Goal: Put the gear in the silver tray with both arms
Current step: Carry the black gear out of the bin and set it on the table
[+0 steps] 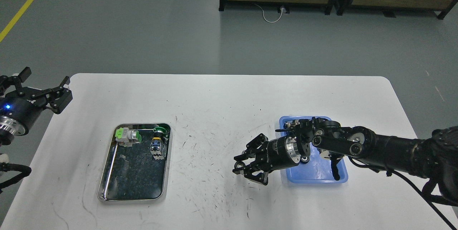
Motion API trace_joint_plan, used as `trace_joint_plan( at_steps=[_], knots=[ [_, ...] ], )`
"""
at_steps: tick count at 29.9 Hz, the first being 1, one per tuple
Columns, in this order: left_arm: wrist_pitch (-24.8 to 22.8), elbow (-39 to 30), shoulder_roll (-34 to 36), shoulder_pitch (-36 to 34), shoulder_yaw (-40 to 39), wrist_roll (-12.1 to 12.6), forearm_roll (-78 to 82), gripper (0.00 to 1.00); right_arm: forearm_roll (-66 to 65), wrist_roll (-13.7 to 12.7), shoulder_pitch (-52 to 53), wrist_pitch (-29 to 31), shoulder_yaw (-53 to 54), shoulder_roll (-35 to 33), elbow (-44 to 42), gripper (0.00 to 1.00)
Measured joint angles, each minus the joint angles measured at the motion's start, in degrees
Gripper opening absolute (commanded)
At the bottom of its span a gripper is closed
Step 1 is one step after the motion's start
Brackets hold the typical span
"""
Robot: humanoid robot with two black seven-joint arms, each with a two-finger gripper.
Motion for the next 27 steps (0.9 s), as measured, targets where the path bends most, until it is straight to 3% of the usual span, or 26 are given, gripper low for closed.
trace_joint_plan(
  at_steps=[6,9,13,27],
  knots=[
    [0.37,0.0,-0.03,-0.06,0.08,0.0,0.0,0.99,0.0,0.19,0.62,0.07,-1.89,6.49,-3.77,0.36],
    [0.38,0.0,-0.03,-0.06,0.08,0.0,0.0,0.99,0.0,0.32,0.65,0.1,-2.33,8.29,-4.66,0.41],
    [0.41,0.0,-0.03,-0.06,0.08,0.0,0.0,0.99,0.0,0.41,0.64,0.1,-2.43,9.33,-5.66,0.5],
    [0.2,-0.02,-0.03,0.66,0.12,0.0,-0.06,1.0,0.85,0.69,0.64,-0.15,-1.28,9.67,-6.7,0.62]
  ],
)
